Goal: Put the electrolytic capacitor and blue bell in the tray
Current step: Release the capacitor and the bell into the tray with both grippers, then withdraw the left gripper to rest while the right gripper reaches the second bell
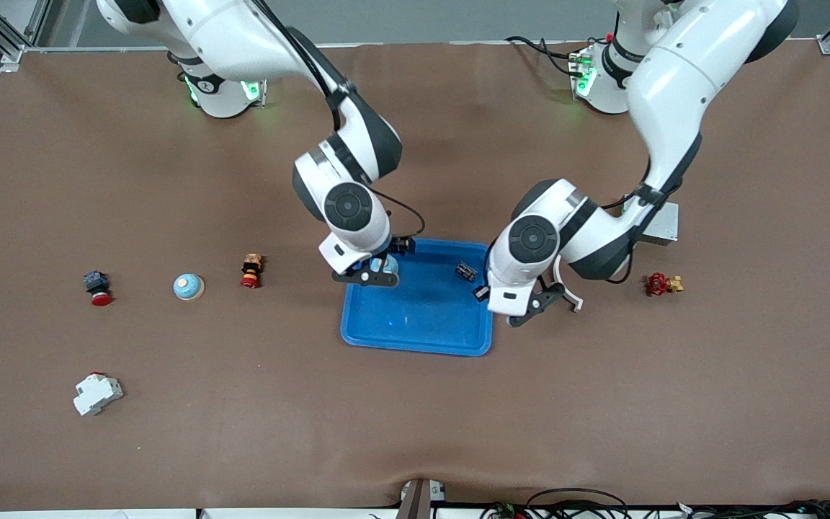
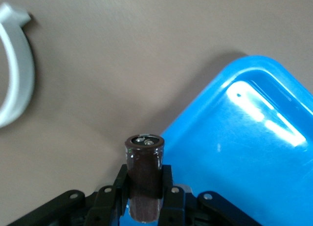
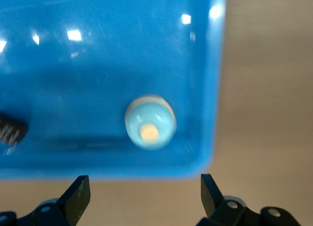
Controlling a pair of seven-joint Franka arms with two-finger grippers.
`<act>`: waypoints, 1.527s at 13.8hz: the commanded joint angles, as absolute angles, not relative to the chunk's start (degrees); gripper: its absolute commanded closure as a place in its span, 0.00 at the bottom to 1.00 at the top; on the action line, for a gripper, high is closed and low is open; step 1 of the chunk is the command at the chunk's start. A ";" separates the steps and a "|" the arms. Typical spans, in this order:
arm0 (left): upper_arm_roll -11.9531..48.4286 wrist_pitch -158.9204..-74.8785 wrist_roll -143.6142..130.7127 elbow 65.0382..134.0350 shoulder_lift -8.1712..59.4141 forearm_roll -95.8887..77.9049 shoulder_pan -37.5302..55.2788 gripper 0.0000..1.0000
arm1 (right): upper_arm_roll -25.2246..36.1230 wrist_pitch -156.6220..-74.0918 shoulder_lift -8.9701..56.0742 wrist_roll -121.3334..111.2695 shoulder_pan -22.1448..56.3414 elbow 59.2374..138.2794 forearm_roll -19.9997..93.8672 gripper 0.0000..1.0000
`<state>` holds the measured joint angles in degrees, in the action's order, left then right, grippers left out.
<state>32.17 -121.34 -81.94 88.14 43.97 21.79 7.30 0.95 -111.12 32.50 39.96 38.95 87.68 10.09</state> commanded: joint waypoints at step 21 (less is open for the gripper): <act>24.43 -121.66 -75.81 80.51 37.28 21.54 8.10 0.00 | 1.14 -120.83 1.75 -21.50 9.51 125.06 4.66 0.00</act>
<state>23.97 -124.97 -81.69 79.31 41.08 21.80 9.80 2.14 -117.68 2.51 -16.24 12.93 122.38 5.24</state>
